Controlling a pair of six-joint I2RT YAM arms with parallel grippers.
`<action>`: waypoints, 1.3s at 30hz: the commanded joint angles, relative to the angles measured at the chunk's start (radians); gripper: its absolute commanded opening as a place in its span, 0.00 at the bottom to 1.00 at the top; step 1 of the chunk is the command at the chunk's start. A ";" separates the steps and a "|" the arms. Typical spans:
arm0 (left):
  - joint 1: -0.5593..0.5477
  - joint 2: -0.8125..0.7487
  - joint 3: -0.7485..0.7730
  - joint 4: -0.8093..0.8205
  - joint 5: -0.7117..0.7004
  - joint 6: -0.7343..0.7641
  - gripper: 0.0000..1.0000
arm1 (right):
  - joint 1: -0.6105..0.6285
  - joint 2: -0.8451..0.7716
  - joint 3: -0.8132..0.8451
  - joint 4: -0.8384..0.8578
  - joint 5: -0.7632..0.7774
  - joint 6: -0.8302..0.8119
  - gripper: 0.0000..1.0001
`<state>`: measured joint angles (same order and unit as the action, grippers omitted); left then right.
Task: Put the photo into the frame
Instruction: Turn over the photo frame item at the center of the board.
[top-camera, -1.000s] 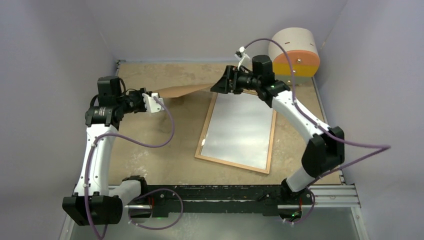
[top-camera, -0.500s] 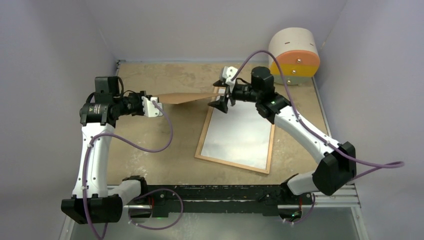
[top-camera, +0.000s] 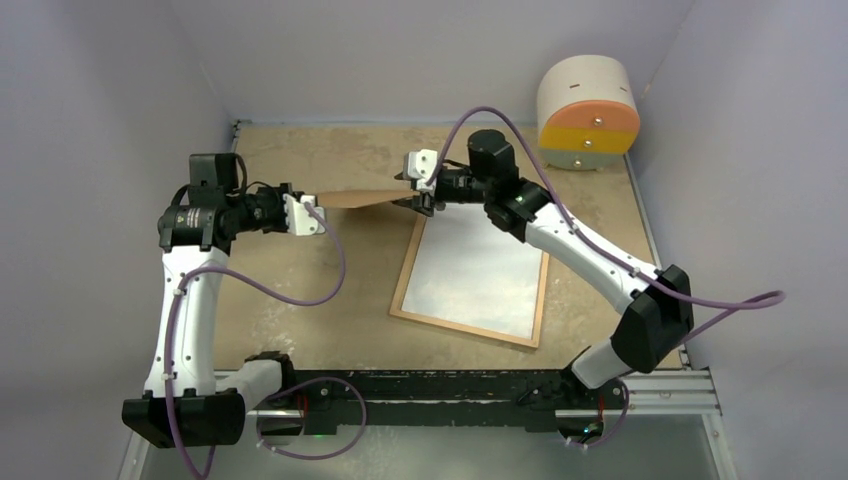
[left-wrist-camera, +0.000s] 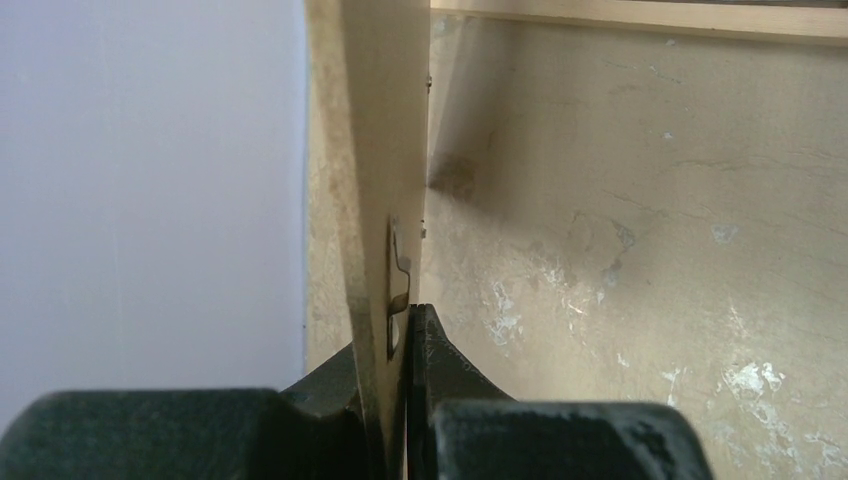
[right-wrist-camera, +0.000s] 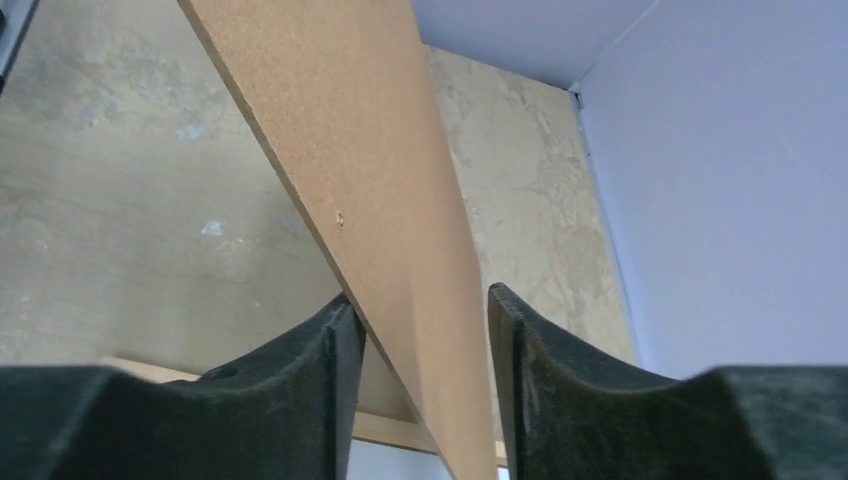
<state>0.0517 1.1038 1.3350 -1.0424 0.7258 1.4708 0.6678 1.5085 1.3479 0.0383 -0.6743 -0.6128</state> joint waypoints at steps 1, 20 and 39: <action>0.002 -0.015 0.057 0.054 0.067 0.045 0.00 | 0.010 0.052 0.069 -0.071 0.016 -0.090 0.46; 0.002 -0.012 0.057 0.104 0.080 -0.016 0.00 | 0.012 0.032 -0.038 0.057 0.133 -0.069 0.21; 0.004 -0.013 0.020 1.012 -0.315 -0.944 0.91 | -0.006 0.083 0.088 0.262 0.328 0.649 0.00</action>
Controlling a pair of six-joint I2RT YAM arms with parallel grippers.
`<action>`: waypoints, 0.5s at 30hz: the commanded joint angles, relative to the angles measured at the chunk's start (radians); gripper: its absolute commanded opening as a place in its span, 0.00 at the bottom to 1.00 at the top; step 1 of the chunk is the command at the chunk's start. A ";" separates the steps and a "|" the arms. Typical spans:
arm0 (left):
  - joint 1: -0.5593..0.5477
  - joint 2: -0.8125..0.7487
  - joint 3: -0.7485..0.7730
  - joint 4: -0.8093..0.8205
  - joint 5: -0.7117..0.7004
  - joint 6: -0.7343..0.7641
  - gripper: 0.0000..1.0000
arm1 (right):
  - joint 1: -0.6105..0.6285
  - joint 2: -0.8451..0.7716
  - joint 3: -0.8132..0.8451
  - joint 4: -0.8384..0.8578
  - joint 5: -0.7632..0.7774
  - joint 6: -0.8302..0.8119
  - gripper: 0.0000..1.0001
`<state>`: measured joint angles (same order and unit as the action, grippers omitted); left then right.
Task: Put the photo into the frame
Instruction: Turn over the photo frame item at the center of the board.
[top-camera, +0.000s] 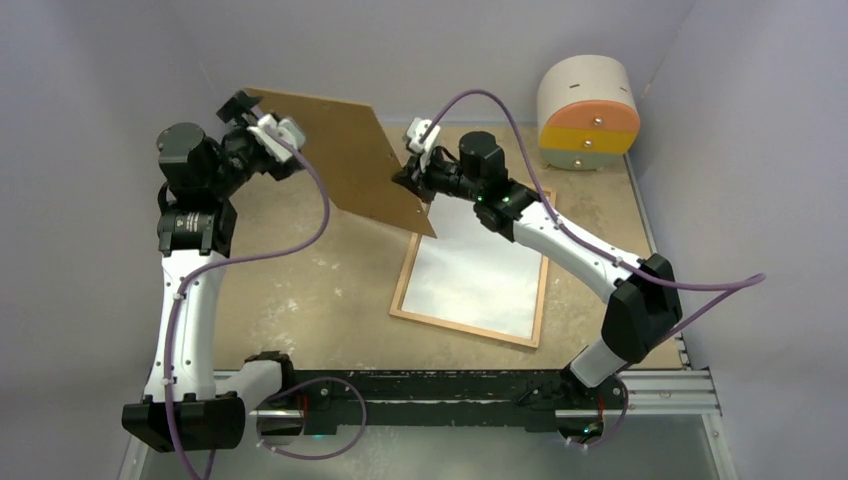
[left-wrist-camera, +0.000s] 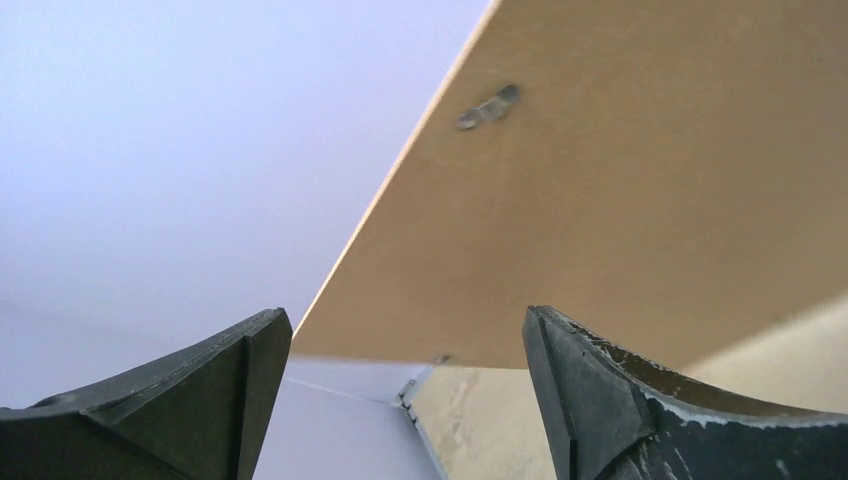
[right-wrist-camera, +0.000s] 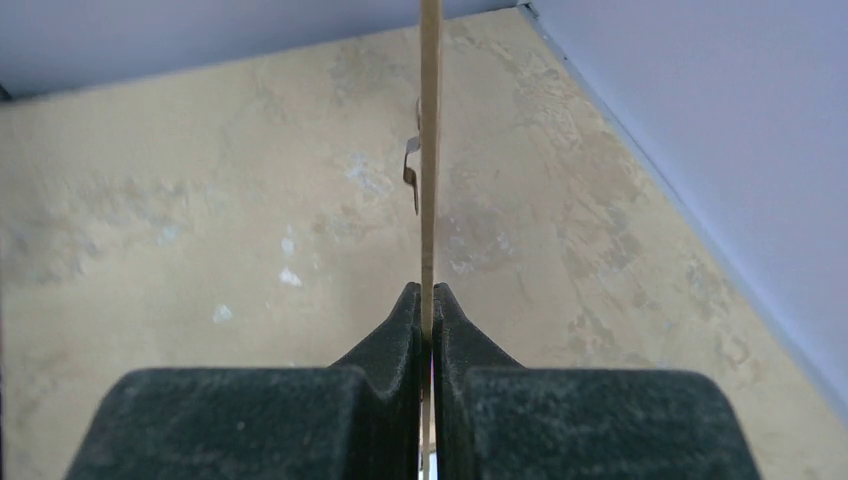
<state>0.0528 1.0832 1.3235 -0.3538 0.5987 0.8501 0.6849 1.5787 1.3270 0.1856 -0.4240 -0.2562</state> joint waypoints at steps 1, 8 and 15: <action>0.002 0.013 0.035 0.370 -0.237 -0.363 0.92 | -0.038 0.026 0.124 0.114 0.063 0.354 0.00; 0.004 0.034 0.042 0.380 -0.443 -0.445 0.94 | -0.172 0.074 0.084 0.301 -0.068 0.799 0.00; 0.052 0.062 0.016 0.231 -0.411 -0.447 0.95 | -0.268 0.128 0.073 0.360 -0.157 1.073 0.00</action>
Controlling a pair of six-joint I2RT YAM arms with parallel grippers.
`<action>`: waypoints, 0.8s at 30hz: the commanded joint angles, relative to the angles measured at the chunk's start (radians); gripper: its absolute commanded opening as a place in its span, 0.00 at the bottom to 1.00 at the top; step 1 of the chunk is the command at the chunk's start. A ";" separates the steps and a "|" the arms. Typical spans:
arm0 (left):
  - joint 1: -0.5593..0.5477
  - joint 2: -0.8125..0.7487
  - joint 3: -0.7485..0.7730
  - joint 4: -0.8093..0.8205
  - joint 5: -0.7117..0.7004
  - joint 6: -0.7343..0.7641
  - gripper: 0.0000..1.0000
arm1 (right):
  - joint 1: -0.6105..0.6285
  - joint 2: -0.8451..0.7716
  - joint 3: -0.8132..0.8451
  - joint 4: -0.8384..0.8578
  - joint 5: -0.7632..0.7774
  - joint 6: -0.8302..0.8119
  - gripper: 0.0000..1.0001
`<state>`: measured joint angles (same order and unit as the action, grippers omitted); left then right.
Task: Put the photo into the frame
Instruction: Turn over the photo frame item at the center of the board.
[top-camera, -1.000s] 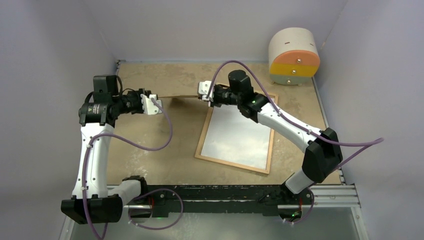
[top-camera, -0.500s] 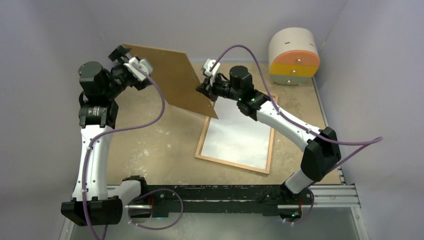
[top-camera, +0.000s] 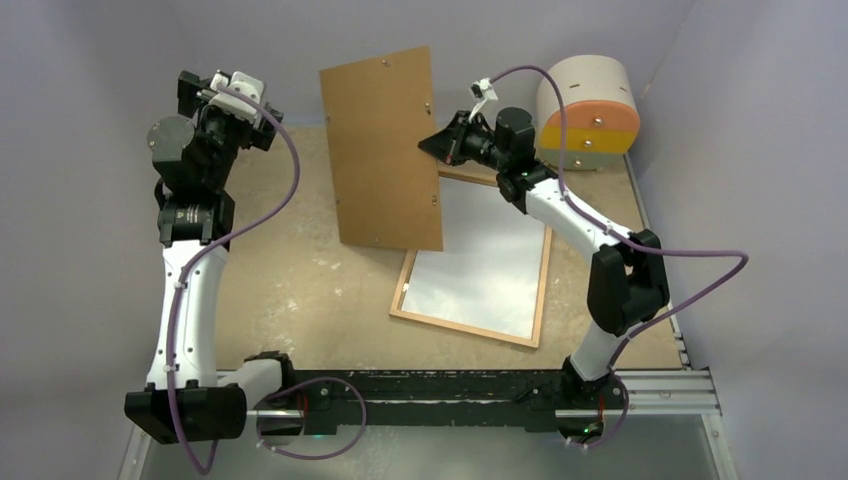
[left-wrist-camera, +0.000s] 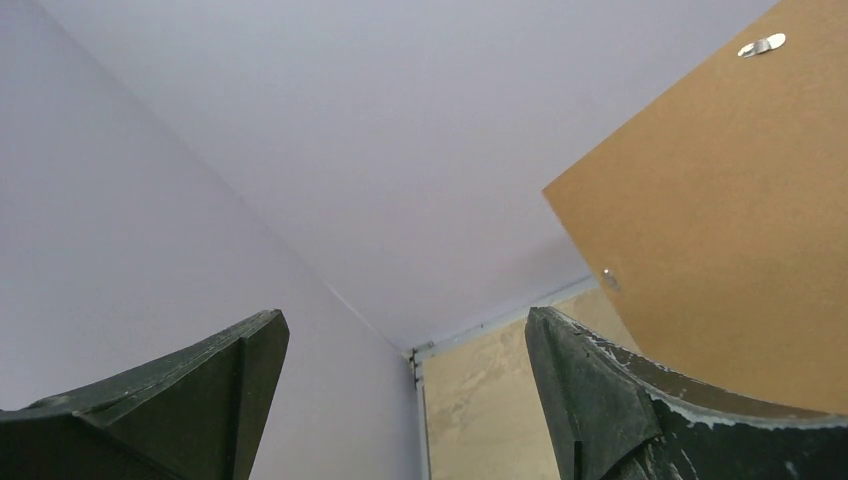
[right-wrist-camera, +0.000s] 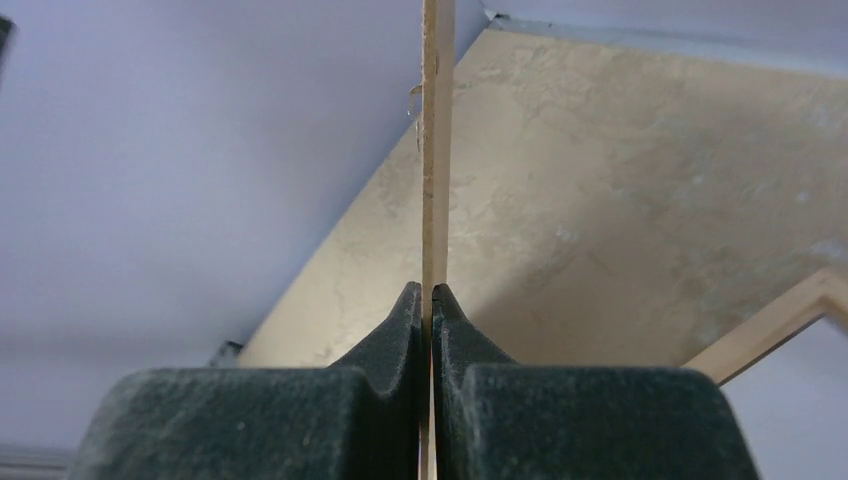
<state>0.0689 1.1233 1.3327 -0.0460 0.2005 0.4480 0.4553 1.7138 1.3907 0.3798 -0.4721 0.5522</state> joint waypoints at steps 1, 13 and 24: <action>0.047 0.039 0.016 -0.110 0.000 -0.047 0.95 | -0.058 -0.002 0.002 0.188 -0.134 0.322 0.00; 0.125 0.167 -0.058 -0.198 0.112 -0.004 0.96 | -0.293 -0.163 -0.229 0.147 -0.323 0.583 0.00; 0.022 0.302 -0.135 -0.236 0.266 0.019 0.99 | -0.604 -0.441 -0.489 -0.219 -0.520 0.370 0.00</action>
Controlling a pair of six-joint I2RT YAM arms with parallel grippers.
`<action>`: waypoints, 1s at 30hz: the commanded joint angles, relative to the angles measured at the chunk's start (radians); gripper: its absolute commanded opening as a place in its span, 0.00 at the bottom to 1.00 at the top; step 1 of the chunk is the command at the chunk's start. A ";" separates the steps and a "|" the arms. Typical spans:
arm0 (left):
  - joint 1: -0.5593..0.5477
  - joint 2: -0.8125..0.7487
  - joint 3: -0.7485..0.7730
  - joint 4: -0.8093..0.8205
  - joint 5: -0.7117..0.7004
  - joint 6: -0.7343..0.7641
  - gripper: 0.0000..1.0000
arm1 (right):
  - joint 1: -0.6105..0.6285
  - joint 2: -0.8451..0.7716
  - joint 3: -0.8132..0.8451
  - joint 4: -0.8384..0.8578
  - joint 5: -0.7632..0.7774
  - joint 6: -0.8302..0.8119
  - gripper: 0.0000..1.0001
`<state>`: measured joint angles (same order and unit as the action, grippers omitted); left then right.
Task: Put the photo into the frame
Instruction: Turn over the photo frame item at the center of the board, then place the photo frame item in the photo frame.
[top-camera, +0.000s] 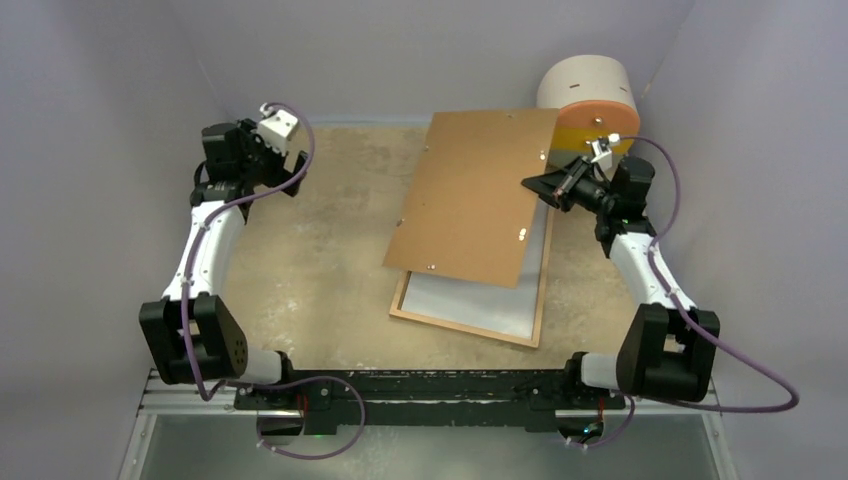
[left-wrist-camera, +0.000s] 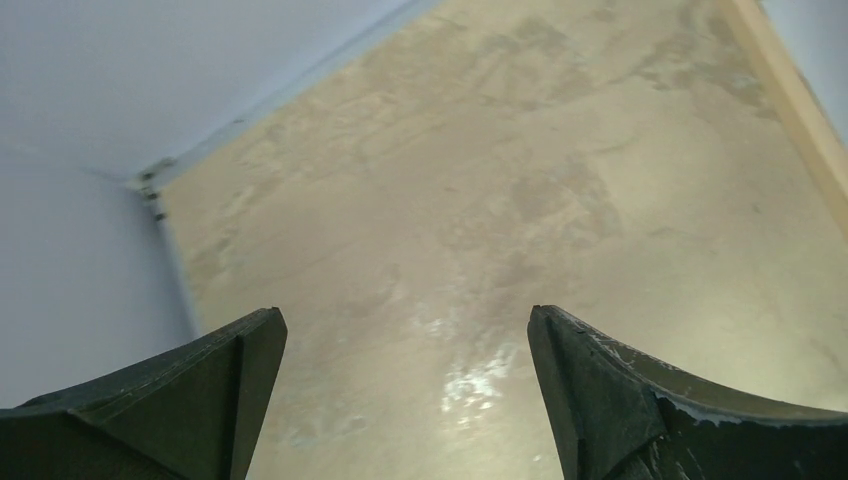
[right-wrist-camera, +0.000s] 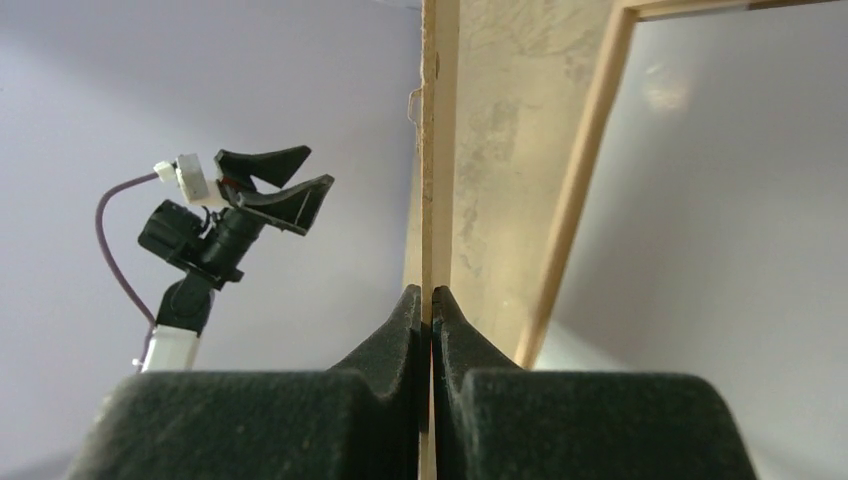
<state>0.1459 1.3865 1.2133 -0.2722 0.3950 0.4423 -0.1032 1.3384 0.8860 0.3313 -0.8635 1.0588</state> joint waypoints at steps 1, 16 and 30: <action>-0.068 0.049 -0.020 -0.007 0.071 0.029 0.99 | -0.062 -0.074 0.019 -0.232 -0.129 -0.182 0.00; -0.114 0.090 -0.074 -0.009 0.079 0.079 1.00 | -0.128 -0.016 0.011 -0.454 -0.117 -0.388 0.00; -0.114 0.068 -0.093 -0.019 0.079 0.090 1.00 | -0.128 0.059 -0.007 -0.351 -0.110 -0.350 0.00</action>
<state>0.0341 1.4937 1.1175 -0.3038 0.4461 0.5171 -0.2283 1.4052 0.8688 -0.0986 -0.9104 0.6788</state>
